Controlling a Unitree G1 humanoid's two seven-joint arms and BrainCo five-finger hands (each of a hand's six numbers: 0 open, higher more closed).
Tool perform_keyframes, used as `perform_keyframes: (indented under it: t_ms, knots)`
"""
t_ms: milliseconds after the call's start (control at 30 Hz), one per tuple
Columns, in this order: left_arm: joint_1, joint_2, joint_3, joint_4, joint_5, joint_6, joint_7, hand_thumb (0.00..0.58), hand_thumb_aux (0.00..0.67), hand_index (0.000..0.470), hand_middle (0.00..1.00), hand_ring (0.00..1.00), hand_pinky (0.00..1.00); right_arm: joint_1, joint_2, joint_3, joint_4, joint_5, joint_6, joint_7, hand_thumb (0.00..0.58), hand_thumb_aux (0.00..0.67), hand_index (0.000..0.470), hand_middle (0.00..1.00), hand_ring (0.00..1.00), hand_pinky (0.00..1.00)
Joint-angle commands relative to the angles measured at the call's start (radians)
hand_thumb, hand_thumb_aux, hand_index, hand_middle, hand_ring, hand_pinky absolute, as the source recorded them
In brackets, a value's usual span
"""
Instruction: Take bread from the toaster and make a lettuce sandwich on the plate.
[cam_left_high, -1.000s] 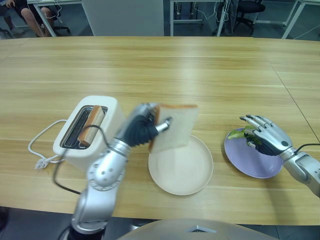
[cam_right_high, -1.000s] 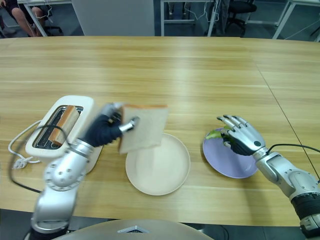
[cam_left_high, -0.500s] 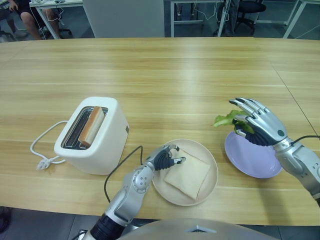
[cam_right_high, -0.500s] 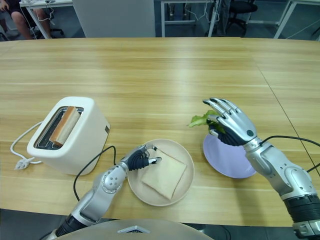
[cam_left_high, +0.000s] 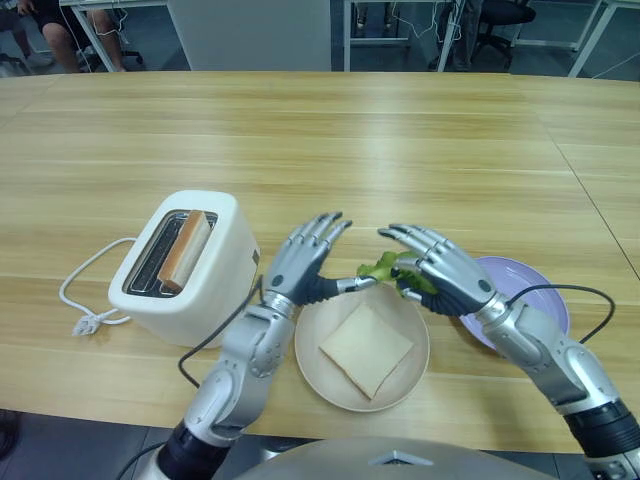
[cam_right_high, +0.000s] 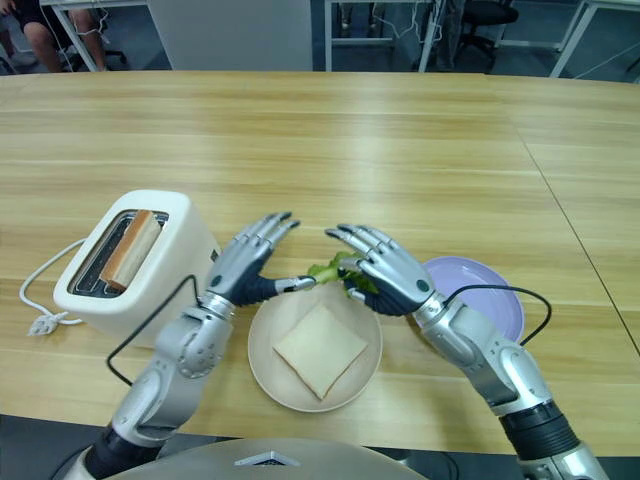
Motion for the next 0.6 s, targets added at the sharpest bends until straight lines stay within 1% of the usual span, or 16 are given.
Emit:
perform_keyframes:
  t_ms: [33,100,200,300,367,467,533,600]
  knots:
    - [0.054,0.013,0.172,-0.213,0.016,0.023,-0.057,0.0,0.0,0.0,0.0,0.0,0.0,0.016,0.031,0.06,-0.006,-0.028,-0.013,0.046,0.58,0.67,0.46,0.0,0.0,0.0]
    - [0.072,0.026,0.277,-0.293,0.015,0.03,-0.087,0.0,0.0,0.0,0.0,0.0,0.0,0.023,0.05,0.093,-0.008,-0.041,-0.017,0.061,0.58,0.67,0.46,0.0,0.0,0.0]
    - [0.087,0.054,0.442,-0.349,0.005,0.048,-0.138,0.0,0.0,0.0,0.0,0.0,0.0,0.04,0.071,0.138,0.004,-0.068,-0.022,0.081,0.58,0.67,0.46,0.0,0.0,0.0]
    - [0.119,0.096,0.616,-0.347,0.005,0.061,-0.18,0.0,0.0,0.0,0.0,0.0,0.0,0.057,0.067,0.177,0.019,-0.086,-0.035,0.105,0.58,0.67,0.46,0.0,0.0,0.0]
    - [0.141,0.116,0.695,-0.326,0.007,0.06,-0.196,0.0,0.0,0.0,0.0,0.0,0.0,0.066,0.062,0.19,0.024,-0.091,-0.04,0.115,0.58,0.67,0.46,0.0,0.0,0.0]
    - [0.197,0.129,0.761,-0.25,0.032,0.059,-0.215,0.0,0.0,0.0,0.0,0.0,0.0,0.075,0.052,0.212,0.038,-0.118,-0.05,0.121,0.58,0.67,0.46,0.0,0.0,0.0]
    - [0.239,0.138,0.757,-0.179,0.071,0.06,-0.236,0.0,0.0,0.0,0.0,0.0,0.0,0.079,0.046,0.223,0.049,-0.138,-0.052,0.124,0.58,0.67,0.46,0.0,0.0,0.0]
    - [0.266,0.132,0.718,-0.111,0.109,0.067,-0.259,0.0,0.0,0.0,0.0,0.0,0.0,0.082,0.037,0.227,0.057,-0.156,-0.046,0.131,0.58,0.67,0.46,0.0,0.0,0.0]
